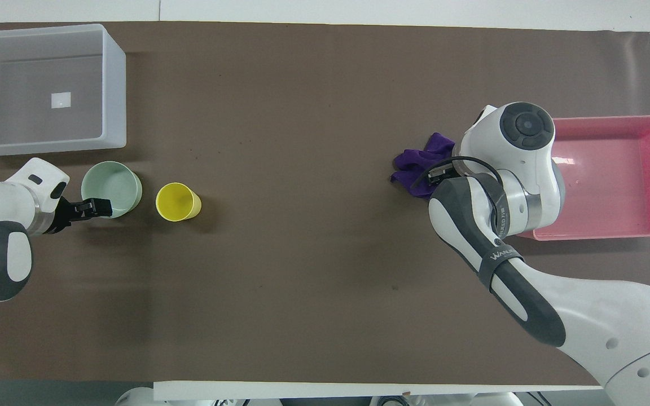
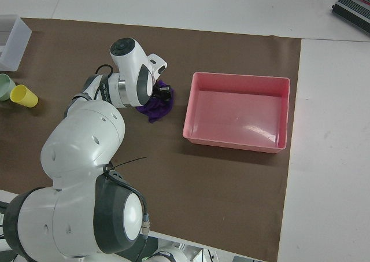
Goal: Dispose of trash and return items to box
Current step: 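Grasp the green bowl with the left gripper while the right gripper grasps the cloth, then carry the purple cloth into the pink tray with the right gripper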
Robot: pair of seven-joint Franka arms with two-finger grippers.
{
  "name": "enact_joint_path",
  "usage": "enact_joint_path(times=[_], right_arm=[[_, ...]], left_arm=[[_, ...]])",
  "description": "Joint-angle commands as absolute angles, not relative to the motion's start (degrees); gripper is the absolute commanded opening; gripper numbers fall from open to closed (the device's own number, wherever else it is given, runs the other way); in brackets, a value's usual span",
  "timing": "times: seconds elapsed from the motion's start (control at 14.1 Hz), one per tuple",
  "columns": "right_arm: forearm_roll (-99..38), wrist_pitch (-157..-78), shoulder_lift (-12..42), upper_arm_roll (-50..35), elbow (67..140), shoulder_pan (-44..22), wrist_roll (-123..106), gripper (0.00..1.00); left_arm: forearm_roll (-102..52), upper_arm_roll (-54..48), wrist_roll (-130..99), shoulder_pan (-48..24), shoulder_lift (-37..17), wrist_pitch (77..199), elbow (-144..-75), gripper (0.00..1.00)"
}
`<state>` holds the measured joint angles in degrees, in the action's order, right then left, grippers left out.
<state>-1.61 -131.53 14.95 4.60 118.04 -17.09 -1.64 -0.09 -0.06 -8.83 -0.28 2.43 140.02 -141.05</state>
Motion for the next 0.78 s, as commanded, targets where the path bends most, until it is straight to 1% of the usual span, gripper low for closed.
enact_joint_path(times=[0.0,0.07,0.28,0.35,0.5,0.57,0.64,0.71], right_arm=[[-2.5,-126.4,12.7,4.7,115.5,-16.0,-2.0,0.0],[-2.4,-125.1,11.2,4.7,114.7,-15.3,-2.0,0.0],[-2.3,-117.7,7.1,4.9,111.5,-14.2,-1.8,0.0],[-2.2,-114.6,6.2,5.0,109.7,-13.8,-1.8,0.0],[-1.6,-106.3,4.6,5.1,103.7,-12.3,-2.2,0.0],[-1.3,-102.6,3.3,5.2,101.5,-12.1,-2.5,0.0],[-1.2,-99.7,0.7,5.4,100.9,-11.9,-3.0,0.0],[-1.2,-97.5,-2.1,5.4,100.9,-10.0,-3.2,0.0]], left_arm=[[1.0,-0.1,-8.4,0.0,2.5,141.2,-141.4,0.0],[1.0,-0.1,-8.1,0.2,2.5,141.2,-141.4,0.0],[1.0,-0.1,-8.0,0.2,2.4,141.2,-141.4,0.0],[1.0,-0.1,-7.9,0.2,2.4,141.0,-141.2,0.0],[1.0,-0.1,-7.9,0.2,2.4,140.1,-140.3,0.0],[1.0,-0.1,-7.9,0.2,2.5,138.3,-138.9,0.0],[1.0,-0.1,-7.9,0.2,2.6,134.6,-136.4,0.0],[1.0,-0.1,-7.9,0.2,2.8,130.4,-133.8,0.0]])
